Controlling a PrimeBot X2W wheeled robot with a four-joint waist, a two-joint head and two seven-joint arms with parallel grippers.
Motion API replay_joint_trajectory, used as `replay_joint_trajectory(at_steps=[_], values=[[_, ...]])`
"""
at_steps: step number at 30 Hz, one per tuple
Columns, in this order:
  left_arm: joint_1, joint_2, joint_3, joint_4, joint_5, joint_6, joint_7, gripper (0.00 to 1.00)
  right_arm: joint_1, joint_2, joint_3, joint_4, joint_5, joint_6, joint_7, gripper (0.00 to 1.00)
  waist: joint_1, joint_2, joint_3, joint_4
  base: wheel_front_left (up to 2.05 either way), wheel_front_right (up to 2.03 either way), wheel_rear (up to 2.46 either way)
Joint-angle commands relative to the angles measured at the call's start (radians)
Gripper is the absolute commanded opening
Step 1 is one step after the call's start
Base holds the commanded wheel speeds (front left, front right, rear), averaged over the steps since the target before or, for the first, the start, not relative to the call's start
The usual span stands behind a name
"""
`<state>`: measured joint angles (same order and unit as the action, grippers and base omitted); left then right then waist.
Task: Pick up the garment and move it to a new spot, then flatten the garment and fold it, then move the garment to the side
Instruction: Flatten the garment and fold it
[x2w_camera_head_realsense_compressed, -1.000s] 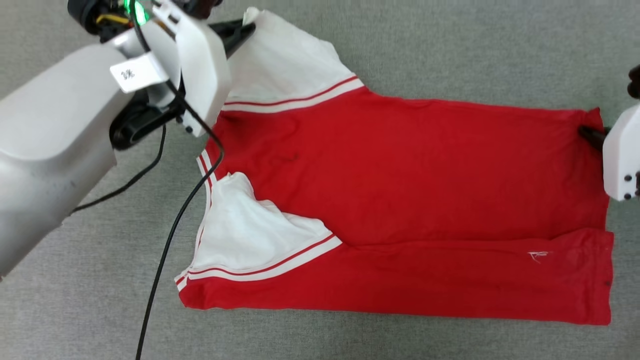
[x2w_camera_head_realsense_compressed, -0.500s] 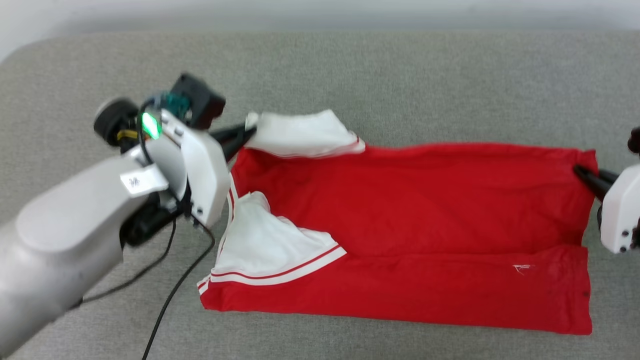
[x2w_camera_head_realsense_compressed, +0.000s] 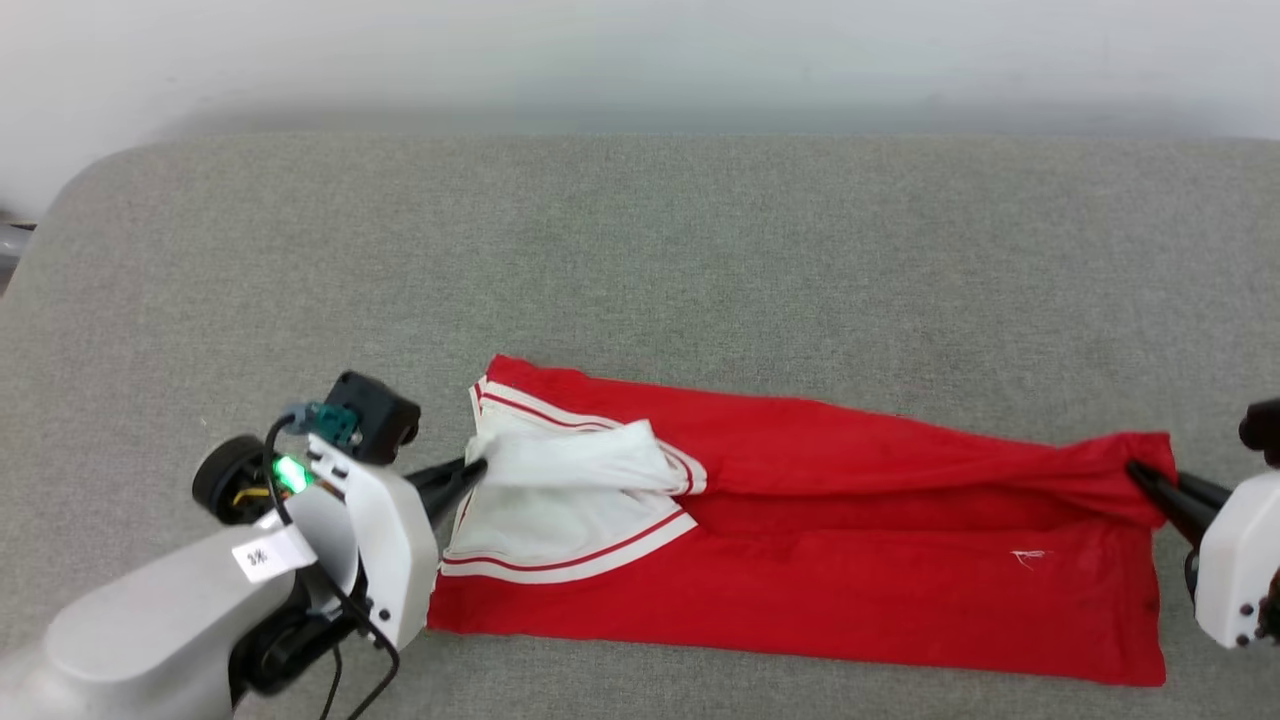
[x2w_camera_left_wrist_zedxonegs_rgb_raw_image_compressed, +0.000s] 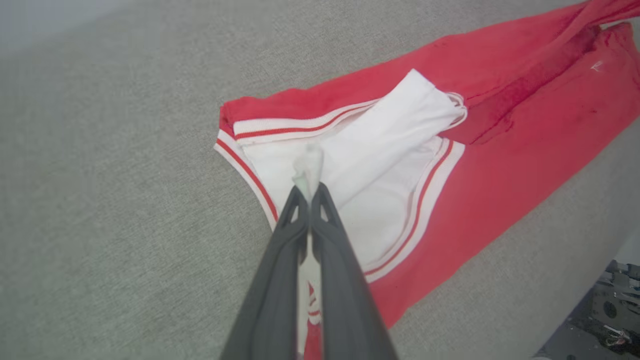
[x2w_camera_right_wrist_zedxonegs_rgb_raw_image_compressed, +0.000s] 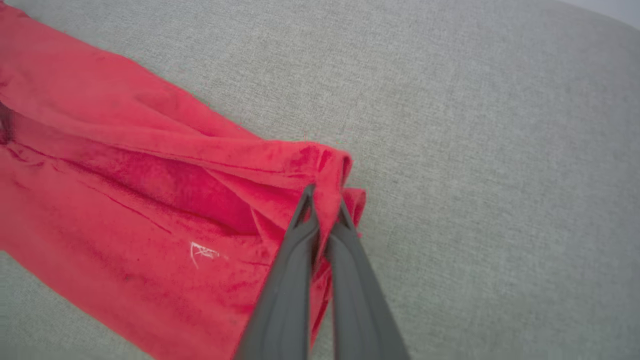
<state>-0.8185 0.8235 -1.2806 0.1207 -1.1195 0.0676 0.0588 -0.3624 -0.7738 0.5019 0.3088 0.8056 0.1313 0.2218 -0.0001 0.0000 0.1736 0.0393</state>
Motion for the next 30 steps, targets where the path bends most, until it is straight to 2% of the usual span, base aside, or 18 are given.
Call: replay_joint_trajectory(at_steps=[1, 2, 9, 17, 18, 19, 20, 24, 30], values=[[0.023, 0.009, 0.002, -0.002, -0.003, 0.010, -0.005, 0.00, 0.032, -0.007, -0.008, -0.010, 0.002, -0.001, 0.000, 0.00, 0.0001, 0.0000, -0.007, -0.001, 0.00, 0.00, 0.00], [0.057, 0.012, 0.002, -0.002, -0.016, 0.022, -0.018, 0.00, 0.064, -0.005, -0.025, -0.027, 0.001, -0.001, -0.004, 0.00, 0.0001, 0.0000, -0.013, -0.003, 0.00, 0.00, 0.00], [0.134, 0.010, 0.002, 0.024, -0.037, 0.026, -0.037, 0.00, 0.164, 0.005, -0.070, -0.070, -0.004, -0.001, 0.009, 0.00, 0.0001, 0.0000, -0.011, -0.007, 0.00, 0.00, 0.00], [0.173, -0.020, 0.005, 0.088, -0.054, 0.026, -0.060, 0.00, 0.237, 0.065, -0.080, -0.059, -0.031, -0.001, 0.028, 0.00, 0.0001, 0.0000, 0.026, -0.011, 0.00, 0.00, 0.00], [0.177, -0.025, 0.012, 0.096, -0.059, 0.031, -0.072, 0.00, 0.240, 0.075, -0.080, -0.054, -0.035, -0.001, 0.023, 0.08, 0.0001, 0.0000, 0.027, -0.011, 0.00, 0.00, 0.00], [0.183, -0.030, 0.020, 0.103, -0.064, 0.037, -0.088, 0.38, 0.241, 0.083, -0.084, -0.049, -0.032, -0.001, 0.019, 0.54, 0.0001, 0.0000, 0.026, -0.012, 0.00, 0.00, 0.00], [0.187, -0.033, 0.026, 0.109, -0.063, 0.044, -0.106, 1.00, 0.241, 0.088, -0.087, -0.049, -0.033, -0.001, 0.013, 1.00, 0.0001, 0.0000, 0.024, -0.014, 0.00, 0.00, 0.00], [0.213, -0.039, 0.055, 0.120, -0.049, 0.087, -0.204, 1.00, 0.240, 0.085, -0.105, -0.074, -0.036, -0.001, -0.014, 1.00, 0.0001, 0.0000, -0.007, -0.021, 0.00, 0.00, 0.00], [0.273, -0.050, 0.151, 0.094, -0.030, 0.193, -0.316, 1.00, 0.259, 0.049, -0.172, -0.171, 0.004, -0.001, -0.006, 1.00, 0.0001, 0.0000, -0.055, -0.025, 0.00, 0.00, 0.00]])
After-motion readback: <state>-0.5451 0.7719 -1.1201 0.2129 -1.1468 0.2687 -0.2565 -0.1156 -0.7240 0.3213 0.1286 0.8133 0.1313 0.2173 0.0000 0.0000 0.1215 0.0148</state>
